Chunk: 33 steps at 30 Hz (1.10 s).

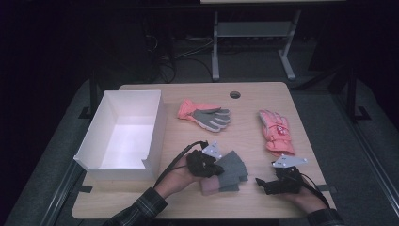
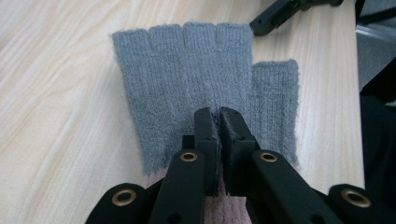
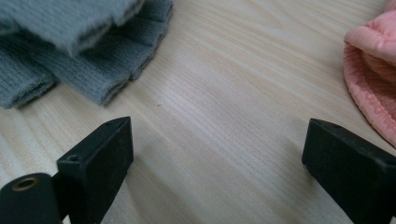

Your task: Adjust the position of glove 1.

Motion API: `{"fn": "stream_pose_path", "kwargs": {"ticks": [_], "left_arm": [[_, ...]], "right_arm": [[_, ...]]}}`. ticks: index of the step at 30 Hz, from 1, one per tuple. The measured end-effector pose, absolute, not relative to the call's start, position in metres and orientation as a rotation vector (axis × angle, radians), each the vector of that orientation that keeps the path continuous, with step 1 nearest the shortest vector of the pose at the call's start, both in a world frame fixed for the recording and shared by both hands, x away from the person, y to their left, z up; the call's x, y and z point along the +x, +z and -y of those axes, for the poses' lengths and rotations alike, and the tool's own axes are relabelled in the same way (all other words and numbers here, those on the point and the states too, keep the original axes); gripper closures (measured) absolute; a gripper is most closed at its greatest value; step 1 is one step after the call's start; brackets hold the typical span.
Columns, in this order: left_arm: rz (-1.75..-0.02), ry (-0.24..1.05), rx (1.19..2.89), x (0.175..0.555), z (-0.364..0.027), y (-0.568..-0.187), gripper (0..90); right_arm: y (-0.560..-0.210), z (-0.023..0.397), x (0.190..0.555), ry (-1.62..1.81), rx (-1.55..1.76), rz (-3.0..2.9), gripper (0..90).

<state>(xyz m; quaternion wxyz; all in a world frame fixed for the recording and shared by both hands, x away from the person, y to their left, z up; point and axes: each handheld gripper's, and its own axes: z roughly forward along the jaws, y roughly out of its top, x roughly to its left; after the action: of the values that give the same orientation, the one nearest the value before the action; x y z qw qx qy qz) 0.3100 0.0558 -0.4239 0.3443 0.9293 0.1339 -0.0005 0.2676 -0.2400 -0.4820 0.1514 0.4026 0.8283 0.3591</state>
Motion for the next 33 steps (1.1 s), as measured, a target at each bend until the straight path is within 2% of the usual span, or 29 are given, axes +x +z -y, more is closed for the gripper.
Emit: {"fn": "stream_pose_path", "kwargs": {"ticks": [23, 26, 33], "left_arm": [[-0.336, -0.024, 2.489, 0.307, -0.045, -0.44, 84.2], [-0.343, -0.028, 2.469, 0.309, -0.047, -0.437, 74.7], [-0.384, -0.006, 2.42, 0.313, -0.051, -0.43, 39.6]], "right_arm": [[-0.482, 0.24, 0.268, 1.031, 1.155, -2.378, 8.3], [-0.482, 0.24, 0.268, 1.031, 1.154, -2.378, 8.3], [-0.482, 0.24, 0.268, 1.031, 1.154, -2.378, 8.3]]}}
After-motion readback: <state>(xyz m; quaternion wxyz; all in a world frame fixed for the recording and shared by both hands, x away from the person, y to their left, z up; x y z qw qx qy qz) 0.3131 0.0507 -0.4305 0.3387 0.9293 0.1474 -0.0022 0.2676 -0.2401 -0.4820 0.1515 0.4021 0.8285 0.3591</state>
